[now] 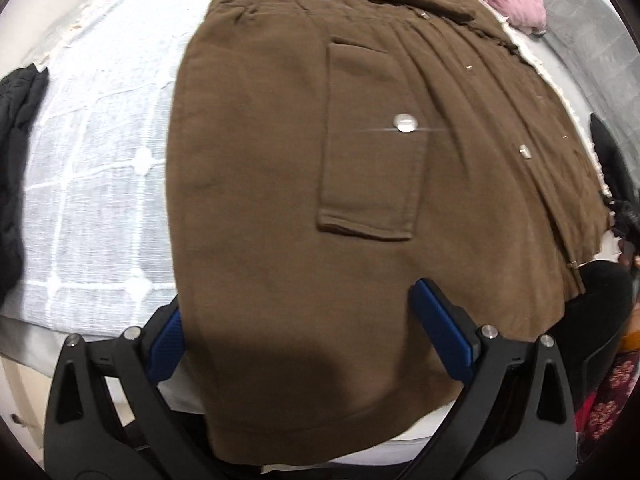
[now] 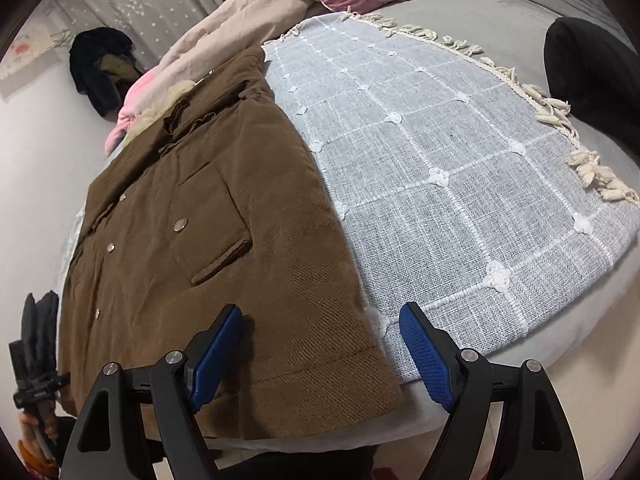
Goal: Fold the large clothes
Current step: 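Move both grippers toward the coat hem, then grasp the coat hem with the left gripper while the right gripper grasps the hem beside it, then lift the hem with both grippers and fold it up toward the fur collar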
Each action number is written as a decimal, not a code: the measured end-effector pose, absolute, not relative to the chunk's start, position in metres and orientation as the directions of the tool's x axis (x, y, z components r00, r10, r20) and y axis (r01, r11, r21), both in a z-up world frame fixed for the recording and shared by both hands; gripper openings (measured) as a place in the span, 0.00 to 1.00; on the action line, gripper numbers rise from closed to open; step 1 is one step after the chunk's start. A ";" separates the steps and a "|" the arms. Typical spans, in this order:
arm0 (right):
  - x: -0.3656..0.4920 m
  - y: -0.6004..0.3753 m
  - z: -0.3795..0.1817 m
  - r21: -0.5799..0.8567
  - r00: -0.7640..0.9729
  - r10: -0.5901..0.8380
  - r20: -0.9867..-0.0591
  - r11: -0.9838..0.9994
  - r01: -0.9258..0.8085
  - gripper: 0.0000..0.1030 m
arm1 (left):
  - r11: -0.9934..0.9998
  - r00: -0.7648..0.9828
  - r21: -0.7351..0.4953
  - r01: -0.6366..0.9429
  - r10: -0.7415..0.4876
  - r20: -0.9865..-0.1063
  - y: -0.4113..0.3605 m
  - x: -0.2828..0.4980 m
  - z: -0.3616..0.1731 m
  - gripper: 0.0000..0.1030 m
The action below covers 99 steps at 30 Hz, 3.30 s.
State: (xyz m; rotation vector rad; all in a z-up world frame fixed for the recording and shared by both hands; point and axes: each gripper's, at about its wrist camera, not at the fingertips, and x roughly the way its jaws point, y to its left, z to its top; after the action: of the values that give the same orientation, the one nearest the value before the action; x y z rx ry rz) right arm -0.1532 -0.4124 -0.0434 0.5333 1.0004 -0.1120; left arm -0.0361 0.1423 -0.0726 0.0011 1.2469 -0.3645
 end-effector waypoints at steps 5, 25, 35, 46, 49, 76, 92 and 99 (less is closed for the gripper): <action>-0.151 -0.405 -0.043 0.359 0.540 0.145 -0.829 0.879 0.315 0.80 | 0.906 0.258 -0.353 0.235 -0.408 -0.876 0.149 -0.036 -0.068 0.96; -0.136 -0.384 -0.038 0.497 0.530 0.315 -0.787 0.833 0.243 0.20 | 0.914 0.267 -0.324 0.244 -0.384 -0.884 0.142 -0.040 -0.060 0.16; -0.123 -0.370 0.012 0.519 0.628 0.304 -0.717 0.834 0.189 0.18 | 0.905 0.427 -0.307 0.296 -0.413 -0.805 0.138 -0.038 -0.004 0.13; -0.078 -0.341 0.072 0.496 0.698 0.294 -0.653 0.862 0.102 0.17 | 0.888 0.570 -0.345 0.303 -0.459 -0.682 0.139 -0.006 0.052 0.13; -0.061 -0.337 0.083 0.495 0.707 0.291 -0.645 0.863 0.096 0.17 | 0.888 0.594 -0.334 0.318 -0.461 -0.659 0.134 0.004 0.061 0.13; 0.190 -0.409 0.089 0.496 0.769 0.195 -0.608 0.850 0.177 0.17 | 0.904 0.705 -0.381 0.196 -0.400 -0.586 0.139 0.259 0.070 0.15; 0.295 -0.429 0.009 0.511 0.720 0.168 -0.674 0.809 0.290 0.36 | 0.958 0.581 -0.286 0.032 -0.251 -0.774 0.126 0.346 -0.027 0.26; 0.257 -0.436 0.044 0.493 0.746 0.205 -0.634 0.850 0.185 0.71 | 0.979 0.629 -0.168 0.114 -0.202 -0.751 0.134 0.321 0.010 0.82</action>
State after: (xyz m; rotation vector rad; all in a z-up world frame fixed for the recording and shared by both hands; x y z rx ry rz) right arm 0.2569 -0.4363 0.0436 0.5680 0.7396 0.0117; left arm 0.3211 0.1337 0.0103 -0.1081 0.8730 -0.1811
